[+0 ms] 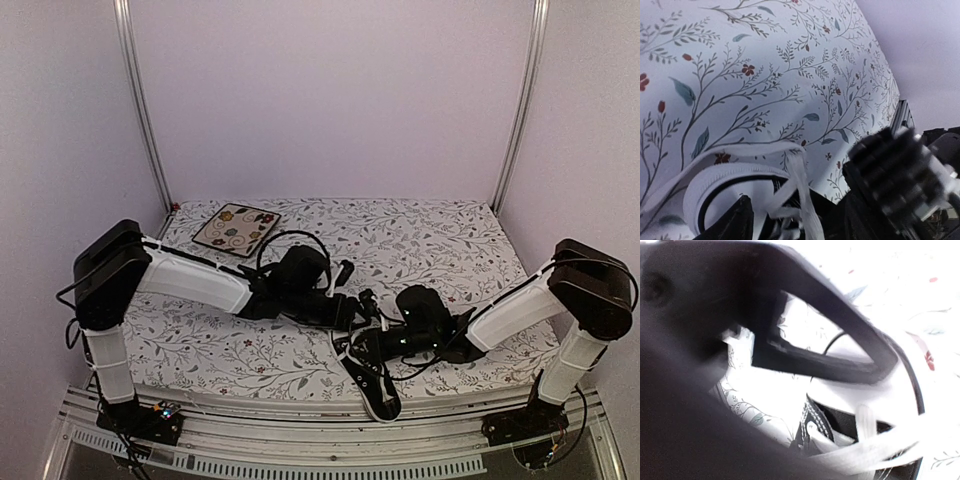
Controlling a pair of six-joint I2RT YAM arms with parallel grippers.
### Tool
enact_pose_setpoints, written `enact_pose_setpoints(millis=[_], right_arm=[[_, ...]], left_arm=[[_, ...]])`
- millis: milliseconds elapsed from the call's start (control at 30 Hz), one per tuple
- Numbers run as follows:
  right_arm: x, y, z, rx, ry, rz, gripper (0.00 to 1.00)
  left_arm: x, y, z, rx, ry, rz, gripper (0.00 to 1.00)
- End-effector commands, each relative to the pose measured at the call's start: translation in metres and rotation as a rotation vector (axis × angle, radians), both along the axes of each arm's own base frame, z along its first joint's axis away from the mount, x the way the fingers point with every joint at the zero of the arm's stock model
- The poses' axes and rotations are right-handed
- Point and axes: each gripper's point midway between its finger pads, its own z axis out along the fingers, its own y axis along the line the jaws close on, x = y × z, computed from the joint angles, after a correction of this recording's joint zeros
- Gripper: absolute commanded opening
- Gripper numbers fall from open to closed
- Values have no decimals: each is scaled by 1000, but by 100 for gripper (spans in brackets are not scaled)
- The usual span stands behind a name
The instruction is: Tie the shoes
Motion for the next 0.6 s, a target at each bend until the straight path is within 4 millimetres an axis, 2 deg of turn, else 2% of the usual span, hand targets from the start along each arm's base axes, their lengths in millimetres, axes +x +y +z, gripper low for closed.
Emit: enact_pose_setpoints(millis=[0, 133, 200, 300, 400, 467, 567], right_arm=[[-5, -10, -21, -53, 64, -8, 2], [-5, -10, -23, -55, 74, -5, 2], [-5, -9, -24, -56, 78, -5, 2], [-5, -8, -24, -56, 81, -4, 2], [-4, -7, -24, -55, 82, -3, 2], [-4, -7, -24, -57, 83, -3, 2], [-4, -7, -25, -57, 87, -6, 2]], left_arm=[[-3, 20, 50, -49, -140, -15, 66], [-19, 44, 55, -37, -182, -36, 77], [-27, 53, 53, -39, -185, -48, 76], [-41, 63, 43, -43, -175, -70, 62], [-54, 64, 20, -8, -137, -97, 44], [-60, 60, 8, 10, -108, -110, 38], [-64, 52, -3, 24, -82, -121, 36]])
